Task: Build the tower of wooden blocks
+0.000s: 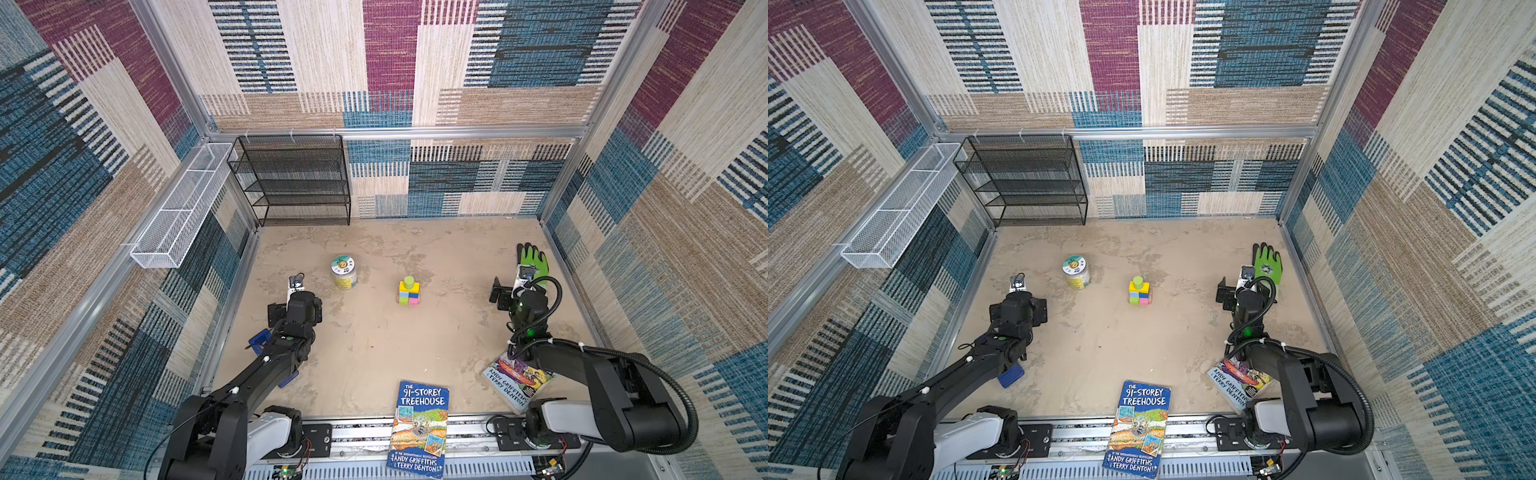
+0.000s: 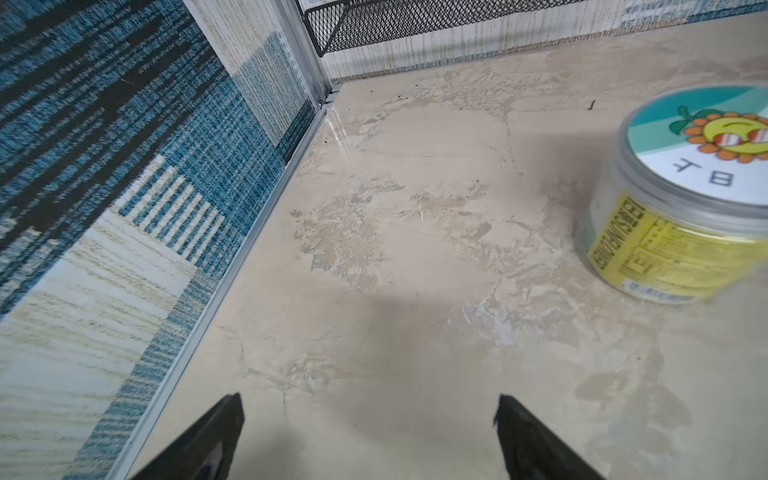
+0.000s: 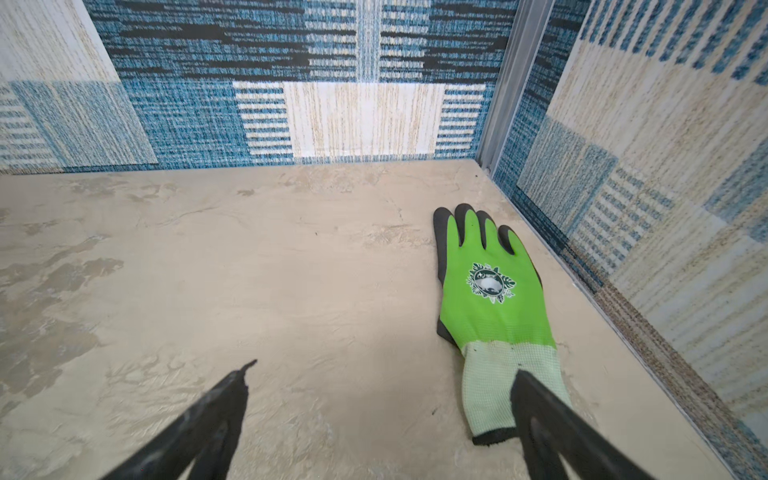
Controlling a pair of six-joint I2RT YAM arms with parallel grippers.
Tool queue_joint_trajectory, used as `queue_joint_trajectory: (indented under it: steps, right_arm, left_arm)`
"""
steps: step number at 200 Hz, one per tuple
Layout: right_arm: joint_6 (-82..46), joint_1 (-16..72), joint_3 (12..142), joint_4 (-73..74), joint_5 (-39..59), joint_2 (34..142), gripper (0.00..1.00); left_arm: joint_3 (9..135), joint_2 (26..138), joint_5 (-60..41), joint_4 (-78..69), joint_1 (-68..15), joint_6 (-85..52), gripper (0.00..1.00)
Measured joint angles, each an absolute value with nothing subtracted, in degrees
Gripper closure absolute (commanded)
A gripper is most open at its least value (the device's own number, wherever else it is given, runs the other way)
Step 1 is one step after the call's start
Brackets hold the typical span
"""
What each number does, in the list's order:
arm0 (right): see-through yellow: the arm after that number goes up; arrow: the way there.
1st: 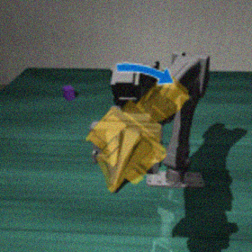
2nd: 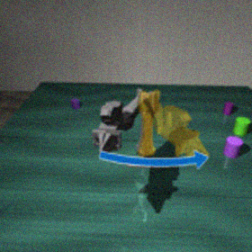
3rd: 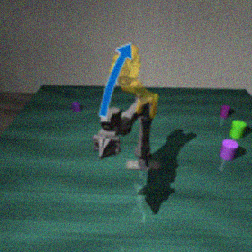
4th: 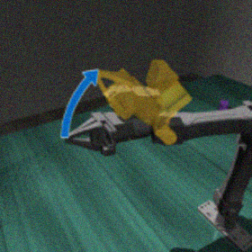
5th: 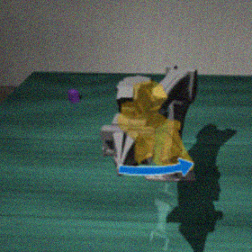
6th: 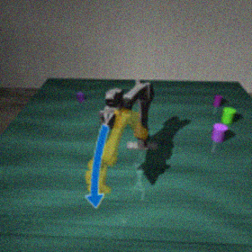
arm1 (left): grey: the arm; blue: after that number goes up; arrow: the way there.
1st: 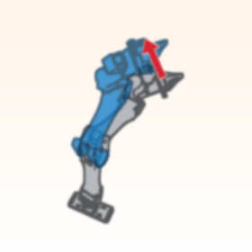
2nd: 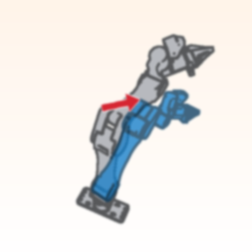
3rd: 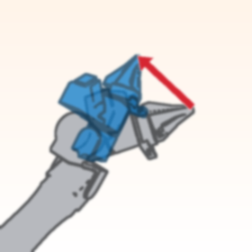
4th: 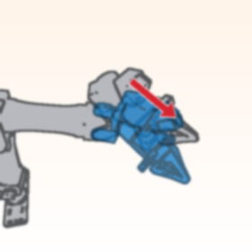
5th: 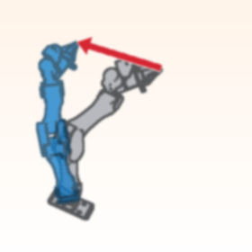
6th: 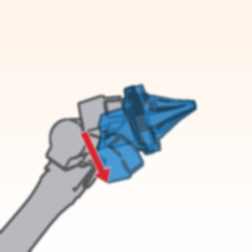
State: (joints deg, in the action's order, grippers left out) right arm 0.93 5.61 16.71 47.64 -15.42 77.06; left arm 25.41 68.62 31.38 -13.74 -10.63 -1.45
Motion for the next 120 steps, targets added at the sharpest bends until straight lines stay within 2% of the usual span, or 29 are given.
queue_joint_trajectory:
  steps: [46,91,120]
  right_arm:
    - [2.1,5.6,14.5,60.9,-15.4,84.8,0.01]
    - [2.2,4.4,10.6,68.6,-14.5,84.7,0.01]
    - [2.2,4.1,7.9,73.3,-14.0,84.4,0.01]
  left_arm:
    - [24.9,75.8,22.2,-23.6,-8.3,1.6,0.0]
    - [24.8,78.9,16.8,-32.0,-6.5,3.5,0.0]
    - [20.7,84.7,13.0,-43.8,-4.6,3.6,0.0]
